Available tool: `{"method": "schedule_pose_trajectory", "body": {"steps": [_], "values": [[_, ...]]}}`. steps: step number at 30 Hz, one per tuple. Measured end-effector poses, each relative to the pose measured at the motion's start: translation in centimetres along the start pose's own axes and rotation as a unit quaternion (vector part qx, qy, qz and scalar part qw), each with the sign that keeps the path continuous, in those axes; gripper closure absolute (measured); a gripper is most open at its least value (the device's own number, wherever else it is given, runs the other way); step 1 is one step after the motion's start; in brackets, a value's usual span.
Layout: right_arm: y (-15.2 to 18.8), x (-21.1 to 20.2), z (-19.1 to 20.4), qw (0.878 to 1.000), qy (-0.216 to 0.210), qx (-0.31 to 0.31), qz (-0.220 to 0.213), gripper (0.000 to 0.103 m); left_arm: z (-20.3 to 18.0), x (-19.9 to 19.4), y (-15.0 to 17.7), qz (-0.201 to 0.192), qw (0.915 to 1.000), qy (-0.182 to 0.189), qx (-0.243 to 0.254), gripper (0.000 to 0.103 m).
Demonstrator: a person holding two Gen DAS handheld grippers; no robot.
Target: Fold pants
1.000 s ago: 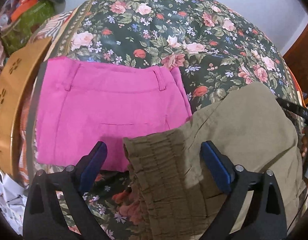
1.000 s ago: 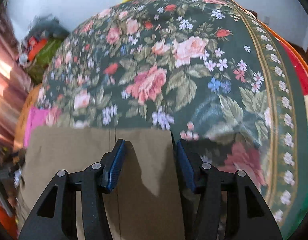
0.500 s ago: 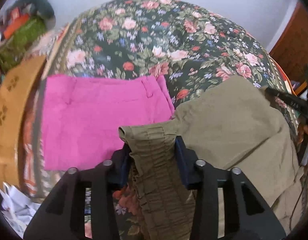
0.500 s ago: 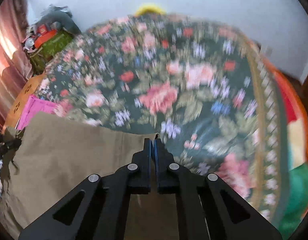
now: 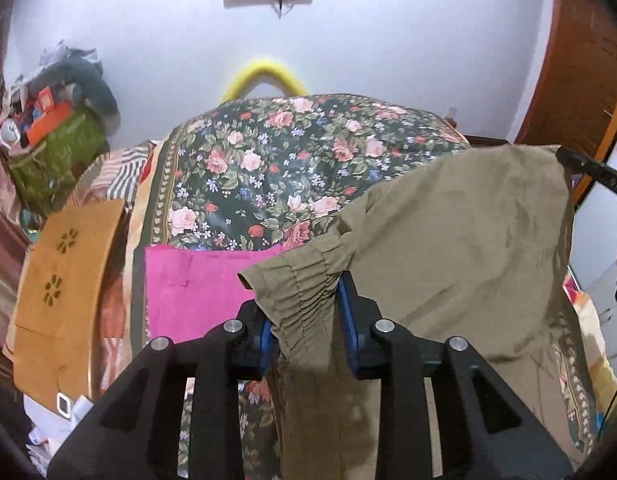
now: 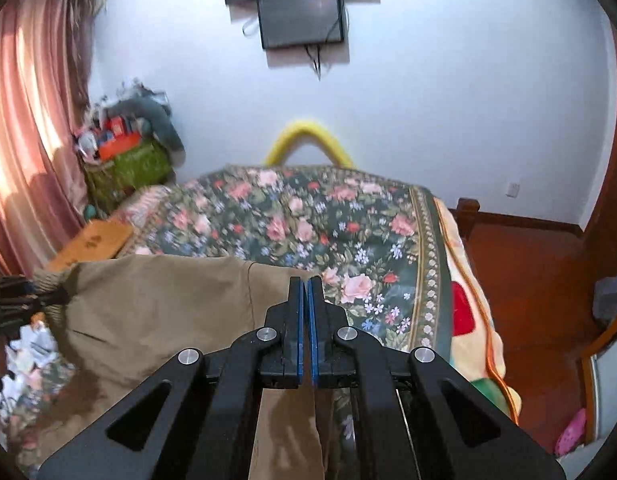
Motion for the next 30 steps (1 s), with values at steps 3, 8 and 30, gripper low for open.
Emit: {"method": "schedule_pose_trajectory", "body": {"steps": [3, 8, 30], "values": [[0.8, -3.4, 0.7, 1.000, -0.013, 0.004, -0.013, 0.101, -0.7, -1.8, 1.3, -0.002, 1.0000, 0.002, 0.007, 0.075], [3.6, -7.6, 2.5, 0.999, -0.034, 0.005, -0.023, 0.101, -1.4, -4.1, 4.4, 0.005, 0.9999, 0.009, 0.009, 0.075], [18.8, -16.0, 7.3, 0.997, -0.066, 0.027, 0.033, 0.101, -0.4, -9.9, 16.9, 0.034, 0.9987, -0.038, 0.007, 0.072]]}}
Point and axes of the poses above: each gripper's, at about its wrist camera, not at the fingertips, and x roughly the way its jaws point, z to its left, y to its underside, the point moved 9 cm from there along x, roughly the way its jaws point, and after that the axes turned 4 degrees about y, right-handed, at the moved point
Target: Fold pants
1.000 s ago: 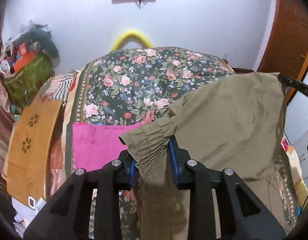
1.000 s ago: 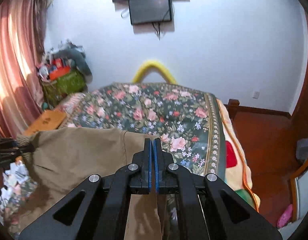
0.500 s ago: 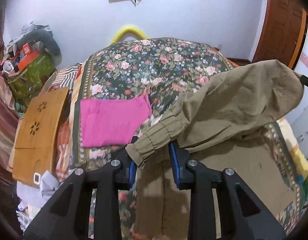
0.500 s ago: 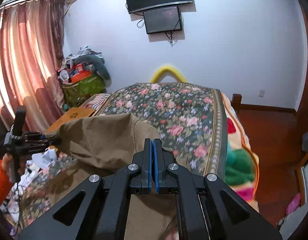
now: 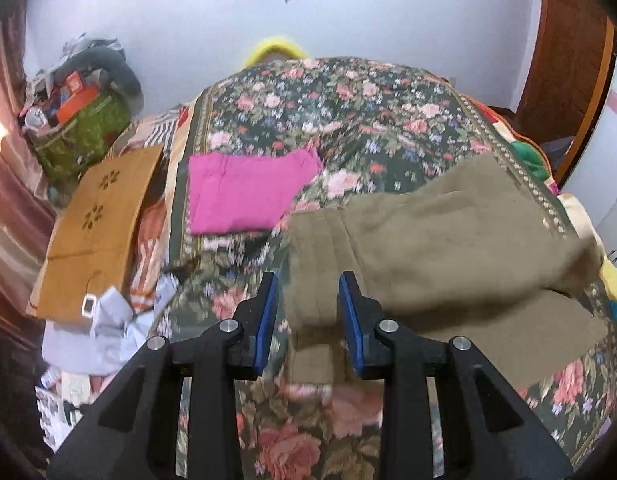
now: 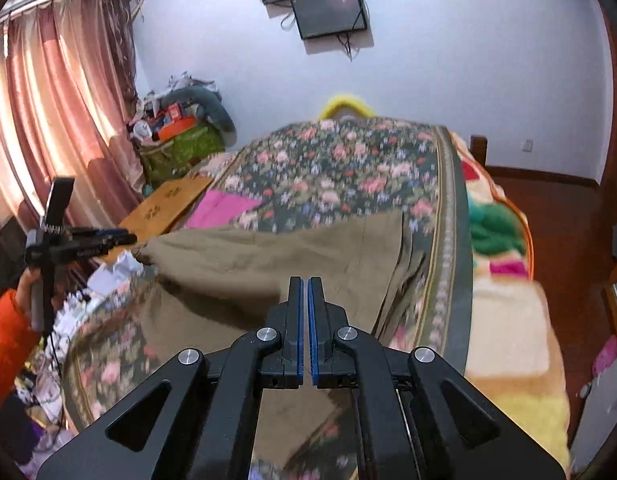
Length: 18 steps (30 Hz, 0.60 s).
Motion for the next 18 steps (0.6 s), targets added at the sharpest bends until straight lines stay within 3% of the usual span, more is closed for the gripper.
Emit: {"method": "schedule_pose_trajectory", "body": {"steps": [8, 12, 14, 16, 18], "values": [[4.3, 0.3, 0.1, 0.999, 0.005, 0.021, 0.040, 0.101, -0.1, -0.7, 3.4, 0.020, 0.9998, -0.006, -0.001, 0.069], [4.0, -0.3, 1.0, 0.999, 0.015, 0.007, 0.037, 0.097, -0.9, -2.0, 3.2, 0.005, 0.9997, -0.021, 0.013, 0.028], [3.9, -0.3, 1.7, 0.999, 0.016, -0.008, 0.042, 0.080, -1.5, -2.2, 3.1, 0.001, 0.9994, -0.025, 0.026, 0.013], [3.7, -0.3, 2.4, 0.999, 0.021, -0.018, 0.039, 0.039, -2.3, -2.2, 2.9, -0.005, 0.9981, -0.039, 0.047, 0.003], [3.5, -0.2, 3.1, 0.999, 0.023, -0.025, 0.027, 0.029, -3.3, -1.8, 2.9, -0.007, 0.9955, -0.056, 0.077, 0.002]]}}
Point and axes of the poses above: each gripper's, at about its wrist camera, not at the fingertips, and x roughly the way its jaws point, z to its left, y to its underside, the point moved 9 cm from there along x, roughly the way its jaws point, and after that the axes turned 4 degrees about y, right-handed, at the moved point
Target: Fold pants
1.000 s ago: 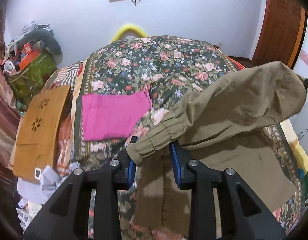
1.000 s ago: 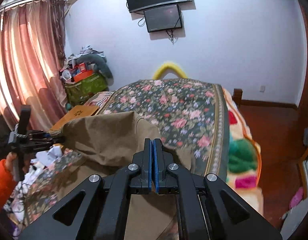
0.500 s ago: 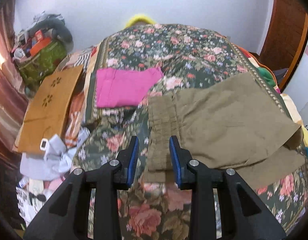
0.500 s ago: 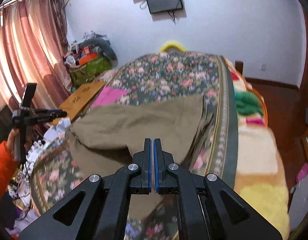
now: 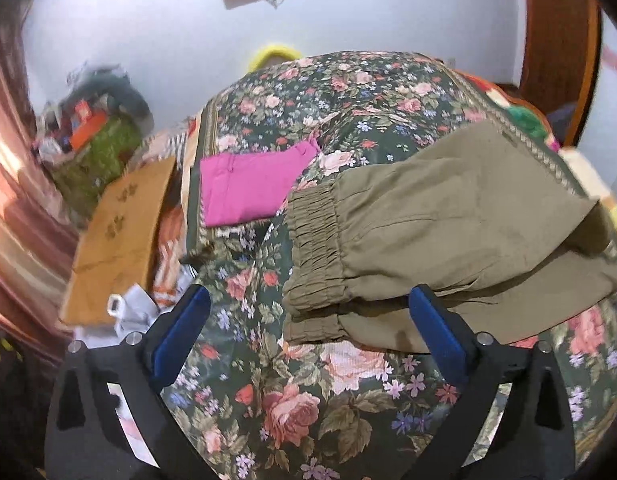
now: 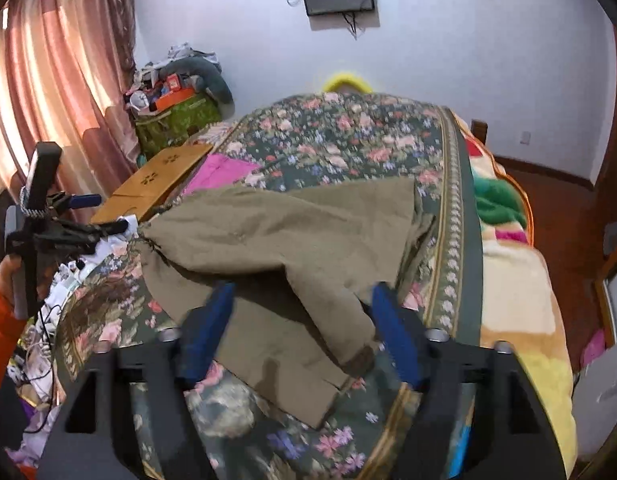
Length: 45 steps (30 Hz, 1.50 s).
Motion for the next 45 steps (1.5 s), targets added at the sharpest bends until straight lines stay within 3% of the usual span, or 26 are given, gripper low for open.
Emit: {"method": "schedule_pose_trajectory", "body": {"steps": [7, 15, 17, 19, 20, 22, 25, 30, 34, 40, 45], "values": [[1.4, 3.6, 1.0, 0.999, 0.001, -0.020, 0.043, 0.027, -3.8, 3.8, 1.3, 0.039, 0.9934, -0.022, 0.106, 0.002], [1.3, 7.4, 0.3, 0.996, 0.035, -0.052, 0.059, 0.027, -4.7, 5.4, -1.1, 0.018, 0.9908, -0.031, 0.131, 0.003], [0.9, 7.5, 0.5, 0.996, 0.032, -0.060, 0.052, 0.038, -4.9, 5.5, -1.7, 0.005, 0.9898, -0.036, 0.138, 0.008], [0.5, 7.7, 0.6, 0.996, 0.030, -0.068, 0.052, 0.058, -5.0, 5.9, -1.9, 0.009, 0.9888, -0.042, 0.143, 0.035], [0.5, 7.8, 0.6, 0.996, 0.029, -0.071, 0.055, 0.064, -5.1, 6.1, -1.9, 0.015, 0.9884, -0.042, 0.145, 0.044], [0.5, 8.0, 0.8, 0.995, 0.021, -0.074, 0.064, 0.083, -4.7, 6.6, -1.7, 0.022, 0.9876, -0.057, 0.145, 0.075], [0.1, 7.3, 1.3, 0.993, 0.024, -0.100, 0.053, 0.090, -4.1, 6.3, -1.9, 0.016, 0.9905, -0.049, 0.127, 0.086], [-0.5, 5.3, 3.2, 0.987, 0.032, -0.156, 0.028, 0.092, -2.5, 4.0, -2.2, -0.014, 0.9928, -0.040, 0.112, 0.087], [0.5, 5.3, 4.5, 0.982, 0.034, -0.185, 0.034, 0.092, -1.7, 3.7, -1.1, -0.006, 0.9945, -0.031, 0.100, 0.087], [3.0, 6.5, 4.4, 0.986, 0.019, -0.149, 0.078, 0.091, -1.7, 4.5, 2.4, 0.034, 0.9971, 0.004, 0.069, 0.082], [4.2, 6.3, 3.2, 0.990, 0.009, -0.098, 0.099, 0.089, -1.5, 3.2, 3.9, 0.033, 0.9981, 0.026, 0.044, 0.073]]}}
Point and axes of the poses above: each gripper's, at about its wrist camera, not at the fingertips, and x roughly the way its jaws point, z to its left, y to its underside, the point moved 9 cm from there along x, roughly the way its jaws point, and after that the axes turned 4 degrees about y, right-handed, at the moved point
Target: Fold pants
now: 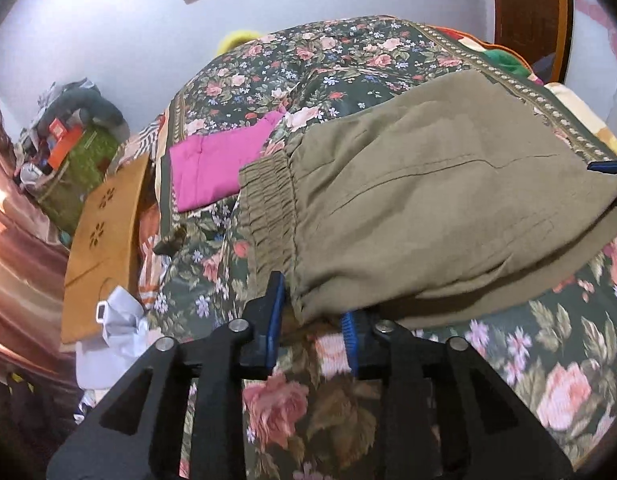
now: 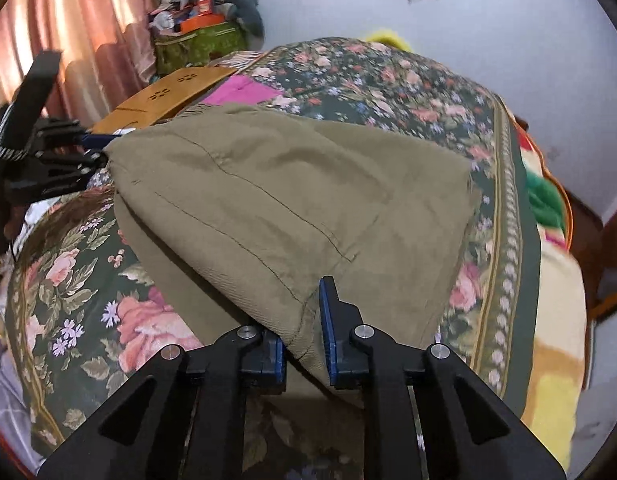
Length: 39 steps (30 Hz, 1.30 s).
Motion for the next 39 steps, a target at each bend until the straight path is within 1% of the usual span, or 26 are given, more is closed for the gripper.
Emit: {"method": "schedule_pose_trajectory", "body": {"steps": [4, 8, 12, 14, 17, 19, 21, 22, 25, 29, 31, 33, 34, 35, 36, 37, 39], "values": [[0.8, -0.7, -0.7, 1.000, 0.004, 0.017, 0.007, 0.086, 0.6, -0.8, 0.9, 0.005, 0.9993, 0.026, -0.027, 0.072], [1.6, -1.9, -0.8, 1.000, 0.002, 0.025, 0.013, 0.084, 2.0, -1.7, 1.8, 0.004, 0.9983, 0.029, -0.052, 0.072], [1.7, -3.7, -1.2, 0.998, -0.009, 0.054, 0.011, 0.081, 3.8, -3.1, 1.9, -0.005, 0.9942, 0.051, -0.095, 0.071], [0.9, -5.3, -1.3, 0.996, -0.023, 0.082, -0.013, 0.080, 4.4, -3.7, 1.6, -0.015, 0.9920, 0.057, -0.112, 0.071], [-1.2, -6.9, -0.9, 0.992, -0.047, 0.108, -0.053, 0.071, 4.6, -4.5, 0.7, -0.028, 0.9888, 0.066, -0.131, 0.069], [-2.9, -7.5, -0.3, 0.987, -0.067, 0.123, -0.079, 0.062, 4.2, -4.7, 0.0, -0.034, 0.9875, 0.074, -0.135, 0.065], [-4.0, -7.3, 0.3, 0.985, -0.077, 0.125, -0.087, 0.060, 3.1, -4.7, -1.0, -0.040, 0.9871, 0.084, -0.130, 0.060], [-4.6, -6.9, 0.7, 0.985, -0.079, 0.123, -0.086, 0.060, 2.6, -4.6, -1.4, -0.040, 0.9871, 0.088, -0.128, 0.058], [-5.5, -4.7, 2.0, 0.986, -0.088, 0.120, -0.073, 0.060, 0.6, -3.9, -2.6, -0.038, 0.9866, 0.106, -0.118, 0.055], [-5.3, -0.8, 3.6, 0.985, -0.110, 0.127, -0.031, 0.060, -1.1, -2.0, -3.3, -0.016, 0.9829, 0.137, -0.121, 0.053], [-4.7, 0.5, 4.1, 0.986, -0.111, 0.124, -0.010, 0.055, -1.0, -0.2, -2.8, 0.006, 0.9844, 0.128, -0.121, 0.051], [-3.5, 1.4, 4.0, 0.986, -0.109, 0.124, 0.007, 0.055, -0.3, 1.6, -1.8, 0.029, 0.9860, 0.108, -0.124, 0.050], [-2.8, 1.4, 3.8, 0.986, -0.109, 0.126, 0.011, 0.055, 0.1, 2.1, -1.3, 0.034, 0.9859, 0.103, -0.127, 0.045], [-2.3, 1.3, 3.5, 0.986, -0.109, 0.127, 0.012, 0.055, 0.7, 2.5, -0.7, 0.035, 0.9851, 0.101, -0.135, 0.042], [-1.7, 1.1, 3.0, 0.986, -0.106, 0.128, 0.008, 0.055, 1.2, 2.6, -0.3, 0.034, 0.9848, 0.099, -0.139, 0.036], [-1.3, 0.7, 2.5, 0.986, -0.101, 0.129, 0.007, 0.055, 1.7, 2.6, 0.1, 0.032, 0.9840, 0.098, -0.145, 0.034], [-0.4, -0.1, 1.2, 0.987, -0.090, 0.133, 0.008, 0.055, 2.3, 2.4, 0.6, 0.029, 0.9819, 0.106, -0.155, 0.033]]}}
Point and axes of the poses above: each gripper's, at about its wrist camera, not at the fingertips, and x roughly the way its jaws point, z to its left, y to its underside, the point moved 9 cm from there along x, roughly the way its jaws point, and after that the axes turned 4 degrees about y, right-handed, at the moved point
